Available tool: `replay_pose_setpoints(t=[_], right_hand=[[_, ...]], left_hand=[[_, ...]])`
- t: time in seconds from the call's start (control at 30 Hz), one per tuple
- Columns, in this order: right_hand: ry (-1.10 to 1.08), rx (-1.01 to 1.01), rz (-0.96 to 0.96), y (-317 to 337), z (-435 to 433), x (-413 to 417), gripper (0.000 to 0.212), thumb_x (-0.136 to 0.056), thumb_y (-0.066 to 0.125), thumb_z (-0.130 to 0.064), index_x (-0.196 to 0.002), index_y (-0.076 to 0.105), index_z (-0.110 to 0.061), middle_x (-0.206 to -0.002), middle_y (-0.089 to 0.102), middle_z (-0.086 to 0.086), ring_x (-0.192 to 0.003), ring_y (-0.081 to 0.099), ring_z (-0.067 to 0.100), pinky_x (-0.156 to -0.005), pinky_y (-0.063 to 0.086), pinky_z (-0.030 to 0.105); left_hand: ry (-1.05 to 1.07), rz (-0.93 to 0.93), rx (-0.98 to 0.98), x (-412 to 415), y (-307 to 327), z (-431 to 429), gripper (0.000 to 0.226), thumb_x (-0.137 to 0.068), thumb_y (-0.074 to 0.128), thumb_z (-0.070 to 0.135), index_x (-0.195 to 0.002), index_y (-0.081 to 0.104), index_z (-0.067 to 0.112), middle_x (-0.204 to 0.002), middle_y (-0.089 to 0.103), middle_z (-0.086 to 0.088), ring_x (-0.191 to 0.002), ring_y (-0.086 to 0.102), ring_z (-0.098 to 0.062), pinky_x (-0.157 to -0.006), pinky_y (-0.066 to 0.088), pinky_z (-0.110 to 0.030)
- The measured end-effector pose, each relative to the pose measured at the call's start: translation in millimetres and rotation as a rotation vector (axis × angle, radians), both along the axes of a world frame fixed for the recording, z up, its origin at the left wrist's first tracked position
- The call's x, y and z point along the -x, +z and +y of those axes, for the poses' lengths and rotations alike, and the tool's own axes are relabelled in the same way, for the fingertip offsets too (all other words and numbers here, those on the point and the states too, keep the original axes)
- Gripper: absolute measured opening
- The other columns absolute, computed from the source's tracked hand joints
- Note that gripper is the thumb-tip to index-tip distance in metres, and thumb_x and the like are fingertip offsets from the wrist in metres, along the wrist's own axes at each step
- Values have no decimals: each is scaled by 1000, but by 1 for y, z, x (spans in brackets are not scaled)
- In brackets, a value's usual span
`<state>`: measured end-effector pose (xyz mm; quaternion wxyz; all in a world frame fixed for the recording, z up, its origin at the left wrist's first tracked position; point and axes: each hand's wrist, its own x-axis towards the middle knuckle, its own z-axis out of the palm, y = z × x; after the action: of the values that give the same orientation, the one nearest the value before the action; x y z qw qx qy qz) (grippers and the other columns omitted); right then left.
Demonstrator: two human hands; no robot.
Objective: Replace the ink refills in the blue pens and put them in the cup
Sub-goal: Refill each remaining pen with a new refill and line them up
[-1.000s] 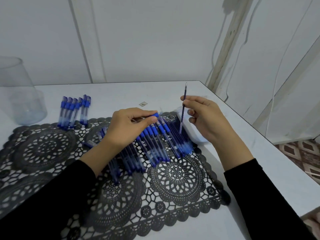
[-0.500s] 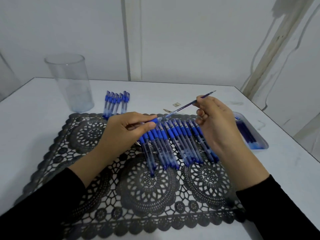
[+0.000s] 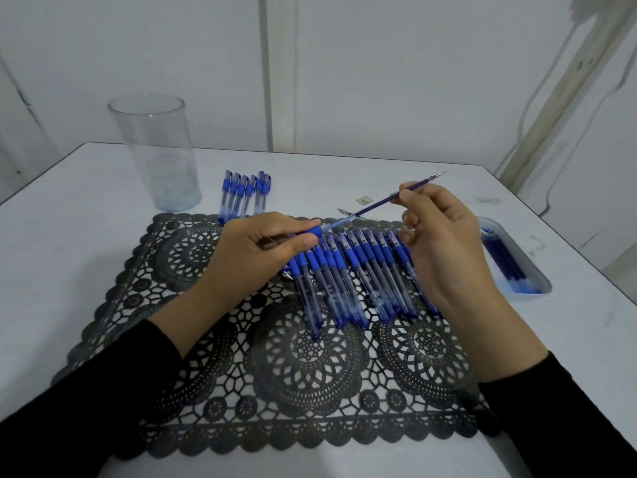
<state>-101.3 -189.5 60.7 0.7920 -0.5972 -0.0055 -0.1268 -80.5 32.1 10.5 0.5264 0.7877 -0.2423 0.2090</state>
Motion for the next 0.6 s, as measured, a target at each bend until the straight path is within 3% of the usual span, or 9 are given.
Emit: replay_pose_setpoints(t=[0.13, 0.33, 0.6], right_hand=[[-1, -2, 10, 0, 0, 1, 11, -92, 59, -3, -88, 64, -12, -90, 63, 3, -62, 39, 7, -56, 33, 20], [-13, 13, 14, 0, 0, 0, 7, -92, 61, -5, -90, 64, -10, -91, 64, 4, -61, 40, 6, -56, 33, 21], [-11, 13, 16, -1, -1, 1, 6, -91, 65, -9, -86, 63, -12, -86, 64, 2, -60, 43, 5, -57, 34, 21]], left_hand=[[2, -21, -13, -1, -2, 1, 31, -84, 72, 29, -110, 75, 13, -87, 76, 4, -66, 67, -26, -63, 57, -38], [-25, -72, -40, -2, -2, 0, 30, -84, 73, 23, -110, 74, 8, -93, 75, 6, -75, 69, -7, -67, 52, -14], [-25, -113, -4, -1, -1, 0, 29, -84, 74, 19, -110, 74, 7, -94, 75, 3, -78, 71, -14, -69, 57, -25]])
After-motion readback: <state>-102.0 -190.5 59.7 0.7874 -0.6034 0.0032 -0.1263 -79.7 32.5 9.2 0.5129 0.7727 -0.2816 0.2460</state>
